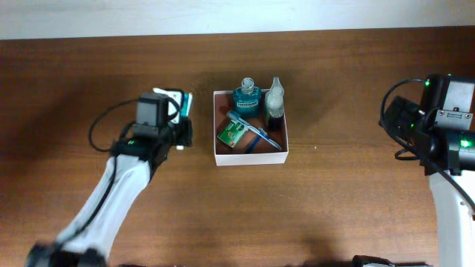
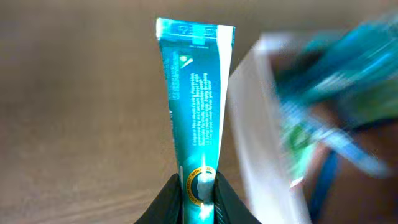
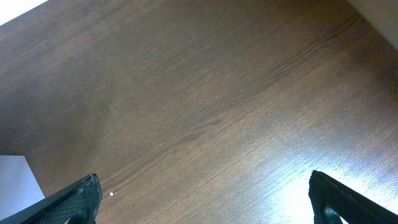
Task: Pack container
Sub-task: 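Carry the toothpaste tube right and release it into the box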
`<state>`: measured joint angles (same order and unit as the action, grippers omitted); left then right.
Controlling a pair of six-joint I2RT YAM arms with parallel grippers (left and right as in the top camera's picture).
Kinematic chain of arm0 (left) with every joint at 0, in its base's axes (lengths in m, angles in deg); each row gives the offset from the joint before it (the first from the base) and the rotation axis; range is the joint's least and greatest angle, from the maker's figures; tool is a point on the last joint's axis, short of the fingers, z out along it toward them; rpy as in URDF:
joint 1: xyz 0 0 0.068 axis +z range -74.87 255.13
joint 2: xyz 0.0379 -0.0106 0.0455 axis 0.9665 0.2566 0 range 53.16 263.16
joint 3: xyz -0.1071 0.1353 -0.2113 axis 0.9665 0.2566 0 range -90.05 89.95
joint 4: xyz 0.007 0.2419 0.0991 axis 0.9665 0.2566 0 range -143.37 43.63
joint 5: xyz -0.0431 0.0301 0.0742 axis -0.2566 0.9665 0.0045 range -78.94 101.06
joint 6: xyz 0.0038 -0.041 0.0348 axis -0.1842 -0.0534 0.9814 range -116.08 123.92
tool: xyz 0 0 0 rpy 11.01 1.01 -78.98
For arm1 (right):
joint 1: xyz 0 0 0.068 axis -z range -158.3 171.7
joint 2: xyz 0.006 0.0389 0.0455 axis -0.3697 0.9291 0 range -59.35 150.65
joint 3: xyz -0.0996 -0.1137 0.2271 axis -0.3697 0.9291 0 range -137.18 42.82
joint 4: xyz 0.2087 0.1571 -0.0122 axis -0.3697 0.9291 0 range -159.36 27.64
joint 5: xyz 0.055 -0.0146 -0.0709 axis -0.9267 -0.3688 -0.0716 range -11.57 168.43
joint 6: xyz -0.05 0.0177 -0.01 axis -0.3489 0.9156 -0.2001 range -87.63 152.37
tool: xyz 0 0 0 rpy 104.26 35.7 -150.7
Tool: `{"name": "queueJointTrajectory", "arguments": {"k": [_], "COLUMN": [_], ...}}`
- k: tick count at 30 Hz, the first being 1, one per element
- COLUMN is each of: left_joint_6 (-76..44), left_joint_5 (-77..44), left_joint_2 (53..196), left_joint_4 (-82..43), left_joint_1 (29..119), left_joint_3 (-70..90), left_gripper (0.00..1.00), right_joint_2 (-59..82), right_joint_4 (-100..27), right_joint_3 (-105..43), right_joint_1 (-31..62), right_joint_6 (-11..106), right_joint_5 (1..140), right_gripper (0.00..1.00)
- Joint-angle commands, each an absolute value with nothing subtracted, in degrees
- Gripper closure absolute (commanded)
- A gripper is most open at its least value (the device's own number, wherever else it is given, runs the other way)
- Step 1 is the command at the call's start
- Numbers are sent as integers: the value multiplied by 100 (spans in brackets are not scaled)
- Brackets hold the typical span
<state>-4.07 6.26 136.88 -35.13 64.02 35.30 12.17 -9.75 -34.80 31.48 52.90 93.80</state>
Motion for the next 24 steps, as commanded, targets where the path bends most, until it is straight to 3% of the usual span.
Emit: {"name": "queueJointTrajectory", "arguments": {"k": [1, 9, 15, 22, 24], "left_joint_6": [-1854, -3430, -3432, -3447, -3447], "left_joint_5": [241, 243, 272, 372, 305], "left_joint_2": [13125, 13511, 14217, 14368, 14368], "left_joint_4": [-3609, -3979, -5089, -5133, -5176], "left_joint_1": [6334, 5569, 4715, 4669, 4669], "left_joint_3": [3386, 3386, 3386, 3386, 3386], "left_gripper": [89, 90, 89, 89, 62], "right_joint_2": [1217, 1217, 1217, 1217, 1217], "right_joint_4": [-996, -996, -996, -996, -996], "right_joint_3": [-3530, -3530, -3530, -3530, -3530], "right_joint_1": [3185, 3185, 3185, 3185, 3185], "right_joint_6": [5299, 5297, 5297, 5297, 5297], "right_joint_5": [9409, 9409, 9409, 9409, 9409], "right_gripper": [1, 1, 1, 1, 1]}}
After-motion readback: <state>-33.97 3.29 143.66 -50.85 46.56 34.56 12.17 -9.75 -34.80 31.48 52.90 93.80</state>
